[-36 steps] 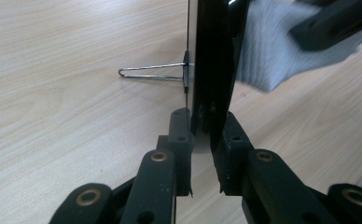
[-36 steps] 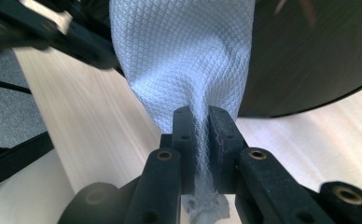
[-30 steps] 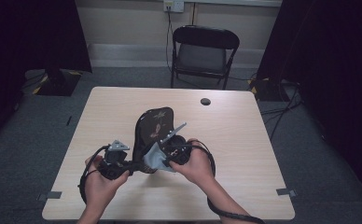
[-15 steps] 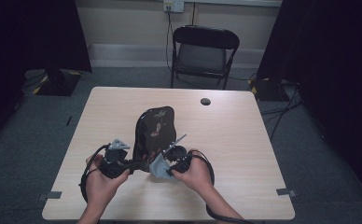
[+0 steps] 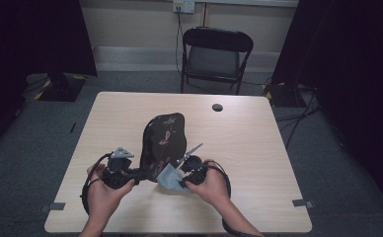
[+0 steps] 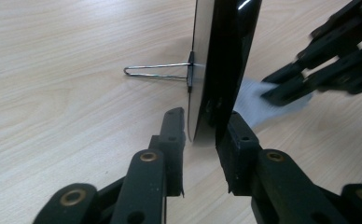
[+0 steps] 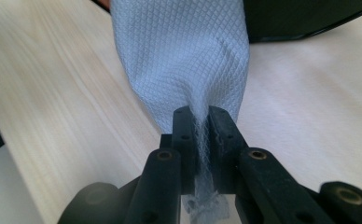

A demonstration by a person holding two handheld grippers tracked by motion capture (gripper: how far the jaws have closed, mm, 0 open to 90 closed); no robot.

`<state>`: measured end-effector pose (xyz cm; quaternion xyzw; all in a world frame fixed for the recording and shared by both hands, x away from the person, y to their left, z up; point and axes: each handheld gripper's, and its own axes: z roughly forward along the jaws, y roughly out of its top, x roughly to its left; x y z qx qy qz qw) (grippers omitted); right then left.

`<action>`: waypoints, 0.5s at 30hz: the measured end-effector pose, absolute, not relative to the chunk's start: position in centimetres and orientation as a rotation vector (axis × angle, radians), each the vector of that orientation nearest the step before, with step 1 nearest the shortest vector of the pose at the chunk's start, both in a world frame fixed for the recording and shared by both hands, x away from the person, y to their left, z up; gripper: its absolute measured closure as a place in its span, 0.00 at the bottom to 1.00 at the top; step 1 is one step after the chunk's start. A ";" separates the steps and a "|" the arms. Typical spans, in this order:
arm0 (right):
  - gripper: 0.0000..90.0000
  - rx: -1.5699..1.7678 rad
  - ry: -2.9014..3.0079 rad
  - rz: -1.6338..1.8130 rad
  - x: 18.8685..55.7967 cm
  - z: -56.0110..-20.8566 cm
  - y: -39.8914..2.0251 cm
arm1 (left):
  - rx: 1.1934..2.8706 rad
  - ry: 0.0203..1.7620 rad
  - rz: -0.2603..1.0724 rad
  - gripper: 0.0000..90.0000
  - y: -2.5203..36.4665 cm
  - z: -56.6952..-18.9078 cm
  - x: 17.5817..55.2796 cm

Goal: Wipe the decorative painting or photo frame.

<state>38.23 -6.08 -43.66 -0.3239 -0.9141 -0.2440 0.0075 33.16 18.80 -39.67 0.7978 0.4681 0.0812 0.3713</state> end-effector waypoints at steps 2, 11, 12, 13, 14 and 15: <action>0.92 -1.011 -2.871 -0.779 38.2 -42.5 -6.5 | 2.051 1.193 0.203 0.79 19.0 -39.5 33.1; 0.92 -0.970 -2.898 -0.973 37.5 -35.6 -7.1 | 2.049 1.192 0.199 0.82 19.1 -39.3 32.8; 0.92 -0.961 -2.896 -0.998 37.4 -34.7 -7.0 | 2.050 1.192 0.199 0.82 19.1 -39.3 32.8; 0.92 -0.951 -2.899 -1.007 37.4 -34.2 -6.9 | 2.049 1.195 0.197 0.83 19.1 -39.4 32.8; 0.92 -0.939 -2.901 -1.029 37.3 -33.5 -6.8 | 2.051 1.194 0.195 0.83 19.1 -39.4 32.8; 0.92 -0.933 -2.902 -1.040 37.3 -33.1 -6.6 | 2.051 1.193 0.192 0.84 19.1 -39.4 32.8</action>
